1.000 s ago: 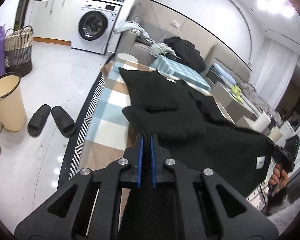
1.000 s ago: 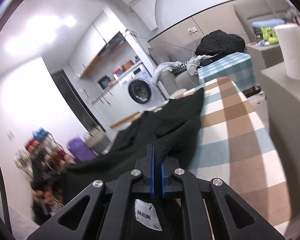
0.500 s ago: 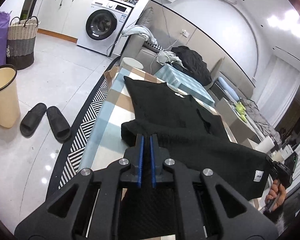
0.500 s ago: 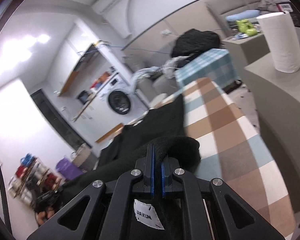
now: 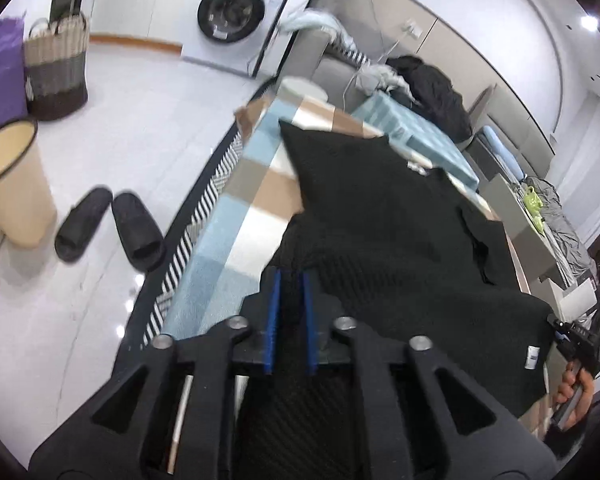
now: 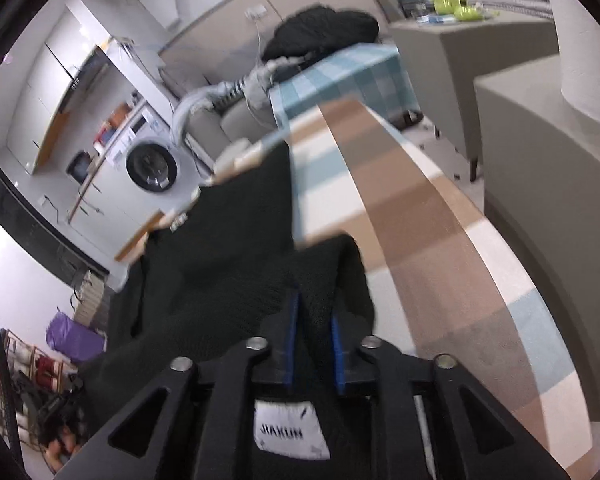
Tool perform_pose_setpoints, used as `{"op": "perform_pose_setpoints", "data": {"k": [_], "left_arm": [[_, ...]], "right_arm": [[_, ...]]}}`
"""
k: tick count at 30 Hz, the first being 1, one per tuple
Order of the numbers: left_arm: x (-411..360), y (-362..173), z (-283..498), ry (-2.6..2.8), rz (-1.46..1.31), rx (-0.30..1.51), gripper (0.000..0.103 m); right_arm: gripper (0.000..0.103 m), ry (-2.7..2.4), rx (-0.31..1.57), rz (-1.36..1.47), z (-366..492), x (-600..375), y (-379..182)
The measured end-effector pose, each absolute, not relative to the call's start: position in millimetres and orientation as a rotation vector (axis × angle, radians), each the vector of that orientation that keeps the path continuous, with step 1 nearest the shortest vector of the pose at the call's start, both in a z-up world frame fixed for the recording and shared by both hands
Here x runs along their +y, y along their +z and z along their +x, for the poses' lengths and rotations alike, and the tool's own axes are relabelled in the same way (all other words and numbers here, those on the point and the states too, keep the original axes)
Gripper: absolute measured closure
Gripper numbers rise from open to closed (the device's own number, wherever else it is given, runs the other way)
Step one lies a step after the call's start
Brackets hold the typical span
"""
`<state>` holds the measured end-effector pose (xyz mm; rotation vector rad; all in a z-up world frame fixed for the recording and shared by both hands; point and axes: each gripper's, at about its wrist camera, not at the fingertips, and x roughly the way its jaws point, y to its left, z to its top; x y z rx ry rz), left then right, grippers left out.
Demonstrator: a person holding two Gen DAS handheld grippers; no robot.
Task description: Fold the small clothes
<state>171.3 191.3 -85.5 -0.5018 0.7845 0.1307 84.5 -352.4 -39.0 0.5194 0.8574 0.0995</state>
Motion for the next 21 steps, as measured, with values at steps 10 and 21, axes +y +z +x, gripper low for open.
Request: {"op": "perform_pose_setpoints", "data": {"k": [10,21], "left_arm": [[174.0,-108.4,209.2,0.106,-0.469,0.866,0.039],[139.6,-120.2,248.0,0.031,-0.349,0.910,0.078]], "right_arm": [[0.049,0.129,0.898,0.442,96.4,-350.6,-54.4],[0.087,0.168,0.938,0.268,115.0,-314.1,-65.7]]}}
